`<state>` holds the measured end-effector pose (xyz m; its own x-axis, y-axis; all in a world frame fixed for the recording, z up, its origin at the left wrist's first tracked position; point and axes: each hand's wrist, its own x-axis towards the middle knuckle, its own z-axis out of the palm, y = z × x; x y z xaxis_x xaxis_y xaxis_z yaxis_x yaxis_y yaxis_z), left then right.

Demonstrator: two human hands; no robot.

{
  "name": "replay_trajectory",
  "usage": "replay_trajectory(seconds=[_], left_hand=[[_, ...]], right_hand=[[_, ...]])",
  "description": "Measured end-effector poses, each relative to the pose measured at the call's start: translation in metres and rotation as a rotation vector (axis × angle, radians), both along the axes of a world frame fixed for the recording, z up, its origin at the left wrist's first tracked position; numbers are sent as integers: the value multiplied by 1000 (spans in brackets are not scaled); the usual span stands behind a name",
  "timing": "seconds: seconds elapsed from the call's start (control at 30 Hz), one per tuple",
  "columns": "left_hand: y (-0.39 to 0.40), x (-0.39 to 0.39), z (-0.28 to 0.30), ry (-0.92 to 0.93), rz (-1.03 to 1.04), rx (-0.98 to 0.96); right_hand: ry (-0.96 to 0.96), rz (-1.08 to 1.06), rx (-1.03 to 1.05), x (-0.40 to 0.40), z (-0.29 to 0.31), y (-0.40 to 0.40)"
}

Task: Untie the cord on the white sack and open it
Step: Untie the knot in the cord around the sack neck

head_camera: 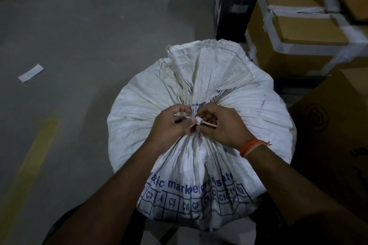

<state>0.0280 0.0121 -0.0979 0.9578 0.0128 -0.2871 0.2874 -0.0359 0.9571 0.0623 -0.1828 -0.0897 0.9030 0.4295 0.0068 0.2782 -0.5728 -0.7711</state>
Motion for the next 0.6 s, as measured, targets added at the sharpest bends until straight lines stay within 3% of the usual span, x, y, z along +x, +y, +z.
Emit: replay_trajectory(seconds=[0.27, 0.43, 0.53, 0.6], left_hand=[[3, -3, -5, 10, 53, 128], [-2, -23, -3, 0, 150, 150], [-3, -42, 1, -75, 189, 443], [-9, -56, 15, -243, 267, 691]], right_hand=[[96, -59, 58, -3, 0, 2], [224, -355, 303, -21, 0, 0], [241, -539, 380, -36, 5, -12], [239, -622, 355, -42, 13, -28]])
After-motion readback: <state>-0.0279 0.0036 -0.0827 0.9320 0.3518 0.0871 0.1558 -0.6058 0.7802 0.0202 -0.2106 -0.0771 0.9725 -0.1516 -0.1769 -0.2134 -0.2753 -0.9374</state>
